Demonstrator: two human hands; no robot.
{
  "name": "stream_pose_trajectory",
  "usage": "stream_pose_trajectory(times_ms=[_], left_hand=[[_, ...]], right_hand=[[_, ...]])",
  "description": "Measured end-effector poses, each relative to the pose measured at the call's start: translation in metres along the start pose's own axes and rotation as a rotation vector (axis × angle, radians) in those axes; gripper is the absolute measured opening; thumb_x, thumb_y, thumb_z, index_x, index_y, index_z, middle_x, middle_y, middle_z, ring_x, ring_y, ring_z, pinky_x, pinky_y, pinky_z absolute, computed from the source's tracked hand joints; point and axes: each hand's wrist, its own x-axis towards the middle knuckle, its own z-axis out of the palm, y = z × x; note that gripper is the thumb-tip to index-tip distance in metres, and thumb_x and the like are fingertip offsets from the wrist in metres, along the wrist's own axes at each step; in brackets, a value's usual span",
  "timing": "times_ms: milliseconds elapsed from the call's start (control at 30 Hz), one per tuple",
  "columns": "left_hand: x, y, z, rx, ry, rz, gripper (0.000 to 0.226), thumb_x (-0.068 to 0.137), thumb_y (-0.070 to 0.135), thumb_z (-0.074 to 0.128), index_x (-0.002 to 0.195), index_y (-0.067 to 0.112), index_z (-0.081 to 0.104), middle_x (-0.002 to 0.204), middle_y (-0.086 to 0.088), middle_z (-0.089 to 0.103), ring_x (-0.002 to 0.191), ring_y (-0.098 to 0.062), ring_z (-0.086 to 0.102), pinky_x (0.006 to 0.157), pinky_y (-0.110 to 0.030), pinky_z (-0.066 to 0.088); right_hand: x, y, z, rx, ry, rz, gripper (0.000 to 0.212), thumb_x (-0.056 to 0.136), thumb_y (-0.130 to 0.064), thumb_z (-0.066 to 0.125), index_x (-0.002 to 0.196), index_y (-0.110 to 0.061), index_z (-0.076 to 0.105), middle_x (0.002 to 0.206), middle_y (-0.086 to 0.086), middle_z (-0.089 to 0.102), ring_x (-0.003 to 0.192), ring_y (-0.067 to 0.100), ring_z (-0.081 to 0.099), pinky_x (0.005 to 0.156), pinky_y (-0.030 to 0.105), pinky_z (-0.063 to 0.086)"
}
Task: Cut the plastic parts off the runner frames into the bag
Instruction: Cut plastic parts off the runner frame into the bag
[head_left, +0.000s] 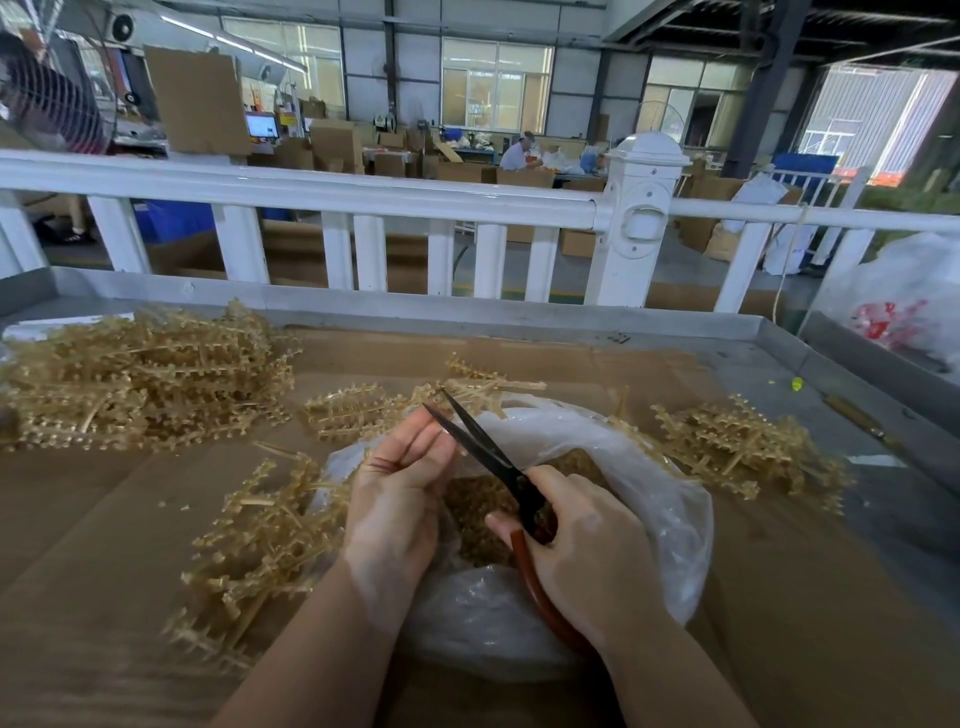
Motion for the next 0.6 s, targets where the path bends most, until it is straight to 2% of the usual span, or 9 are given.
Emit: stream_pose_trajectory(times_ms=[100, 233, 433, 600], left_hand=[[-0.0008, 0.0014, 0.0, -0.007, -0.017, -0.017, 0.037, 0.066, -0.01, 0.055, 0.097, 0.007, 0.067, 0.087, -0.007, 0.075, 0.083, -0.013, 0.072, 0.067, -0.019, 0.057], [-0.0014, 0.0013, 0.0006, -0.007, 0.002, -0.031, 0.035, 0.08, -0.018, 0.047, 0.097, 0.006, 0.066, 0.086, -0.007, 0.075, 0.08, -0.013, 0.072, 0.066, -0.019, 0.057], [-0.0024, 0.0016, 0.0005, -0.036, 0.047, -0.035, 0.035, 0.081, -0.018, 0.046, 0.098, 0.006, 0.066, 0.086, -0.007, 0.075, 0.079, -0.014, 0.073, 0.063, -0.019, 0.056], [-0.0025, 0.0014, -0.0014, -0.016, 0.051, -0.036, 0.034, 0.073, -0.012, 0.054, 0.097, 0.008, 0.067, 0.087, -0.008, 0.075, 0.079, -0.015, 0.073, 0.062, -0.021, 0.057]], right_hand=[[0.0002, -0.0003, 0.0004, 0.0, -0.019, -0.003, 0.032, 0.081, -0.055, 0.06, 0.1, -0.029, 0.064, 0.082, -0.014, 0.063, 0.078, 0.004, 0.056, 0.071, 0.013, 0.036], [-0.0007, -0.0008, -0.0002, 0.001, -0.018, 0.007, 0.033, 0.081, -0.054, 0.062, 0.102, -0.029, 0.064, 0.085, -0.014, 0.064, 0.081, 0.004, 0.056, 0.073, 0.013, 0.035], [-0.0012, -0.0016, -0.0004, 0.007, -0.038, 0.004, 0.035, 0.081, -0.056, 0.061, 0.106, -0.03, 0.063, 0.086, -0.014, 0.063, 0.083, 0.005, 0.056, 0.075, 0.011, 0.034], [-0.0015, -0.0009, 0.001, -0.005, -0.065, -0.015, 0.034, 0.082, -0.056, 0.059, 0.106, -0.031, 0.061, 0.087, -0.014, 0.061, 0.084, 0.005, 0.054, 0.075, 0.011, 0.033]])
